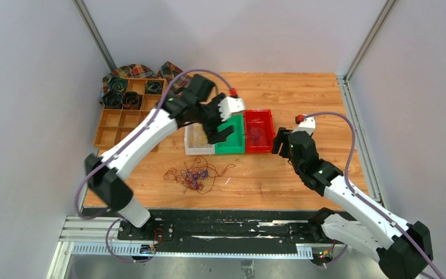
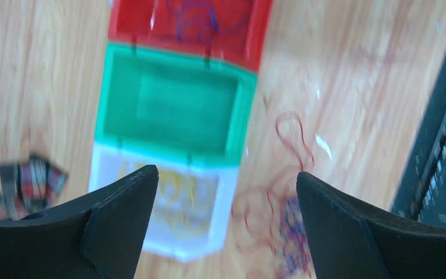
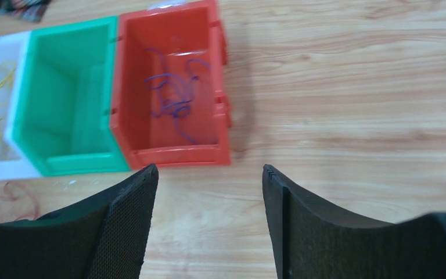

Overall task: Untangle the cables
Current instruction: Untie the cable.

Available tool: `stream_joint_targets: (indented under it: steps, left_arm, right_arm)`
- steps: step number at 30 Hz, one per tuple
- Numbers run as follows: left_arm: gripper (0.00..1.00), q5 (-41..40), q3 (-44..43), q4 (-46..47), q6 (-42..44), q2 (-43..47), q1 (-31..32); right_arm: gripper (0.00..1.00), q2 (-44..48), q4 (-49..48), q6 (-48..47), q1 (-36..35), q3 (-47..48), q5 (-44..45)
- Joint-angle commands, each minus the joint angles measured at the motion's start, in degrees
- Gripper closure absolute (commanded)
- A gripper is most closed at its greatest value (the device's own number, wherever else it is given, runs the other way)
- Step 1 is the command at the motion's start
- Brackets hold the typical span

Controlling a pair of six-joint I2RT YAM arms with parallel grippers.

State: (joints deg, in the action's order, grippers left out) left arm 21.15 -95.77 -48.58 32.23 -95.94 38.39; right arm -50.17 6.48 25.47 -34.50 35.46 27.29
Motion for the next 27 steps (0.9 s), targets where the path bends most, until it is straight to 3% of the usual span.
stream_joint_targets:
  steps: [1, 6, 11, 17, 23, 27]
  left_arm:
    - [0.07, 4.1, 13.6, -8.5, 7.2, 13.2, -5.4]
    - [0.13, 4.8, 26.9, -10.4, 11.9, 22.0, -9.8]
    - [0.23, 1.2, 35.7, -10.3, 22.5, 24.0, -11.1]
    - [0.27, -0.6, 37.5, -10.1, 28.6, 17.5, -13.8]
    - [0.28, 0.4, 38.4, -9.0, 35.7, 12.9, -15.8]
    - [0.34, 2.2, 38.5, -8.7, 37.4, 11.0, -16.0]
  right_arm:
    - [0.34, -3.7, -4.1, -1.9, -4.0, 3.0, -9.5]
    - [0.41, -9.1, -5.6, -2.4, -8.8, 5.4, -11.3]
    - [0.46, -10.5, -6.6, -2.4, -10.6, 5.5, -12.8]
    - [0.52, -9.3, -8.2, -3.4, -11.6, 3.9, -14.3]
    - [0.64, -10.2, -8.6, -3.1, -11.7, 3.9, -15.9]
    - [0.68, -10.3, -8.8, -2.9, -11.7, 3.9, -15.5]
